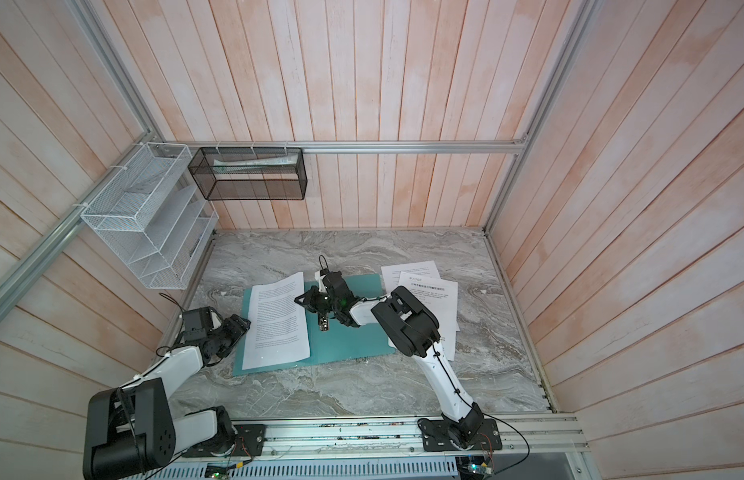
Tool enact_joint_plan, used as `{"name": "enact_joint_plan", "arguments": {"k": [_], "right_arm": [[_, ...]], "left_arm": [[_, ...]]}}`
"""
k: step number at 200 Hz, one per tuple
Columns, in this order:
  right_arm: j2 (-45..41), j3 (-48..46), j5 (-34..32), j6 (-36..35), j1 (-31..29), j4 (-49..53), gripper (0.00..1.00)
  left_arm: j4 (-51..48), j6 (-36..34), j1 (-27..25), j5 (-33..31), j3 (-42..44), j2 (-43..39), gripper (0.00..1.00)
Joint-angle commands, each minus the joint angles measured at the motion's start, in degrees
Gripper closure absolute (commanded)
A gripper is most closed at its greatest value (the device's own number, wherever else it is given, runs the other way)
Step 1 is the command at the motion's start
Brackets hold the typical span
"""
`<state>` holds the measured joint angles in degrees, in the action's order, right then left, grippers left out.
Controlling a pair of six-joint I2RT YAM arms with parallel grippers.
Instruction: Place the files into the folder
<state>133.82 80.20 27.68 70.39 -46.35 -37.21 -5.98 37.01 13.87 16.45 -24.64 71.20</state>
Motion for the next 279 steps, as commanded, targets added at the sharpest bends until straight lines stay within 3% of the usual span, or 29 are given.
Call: {"name": "enact_joint_plan", "arguments": {"k": [1,70,279], "right_arm": [[-0.4,-0.38,-3.1,2.53,-0.68,-0.2,1.0],[-2.33,-1.49,-9.44,3.75,-2.26,4.27,1.0],[-0.49,3.6,-10.29,4.38,-6.21,9.53,1.0]], "left_arm": [[-3.69,-0.2,-0.07,0.6,1.08,1.49,0.24],[-3.63,-0.19,-0.08,0.65,1.09,1.43,0.24],[-3.36,-0.36,-0.23,0.96,1.31,0.89,0.25]]}}
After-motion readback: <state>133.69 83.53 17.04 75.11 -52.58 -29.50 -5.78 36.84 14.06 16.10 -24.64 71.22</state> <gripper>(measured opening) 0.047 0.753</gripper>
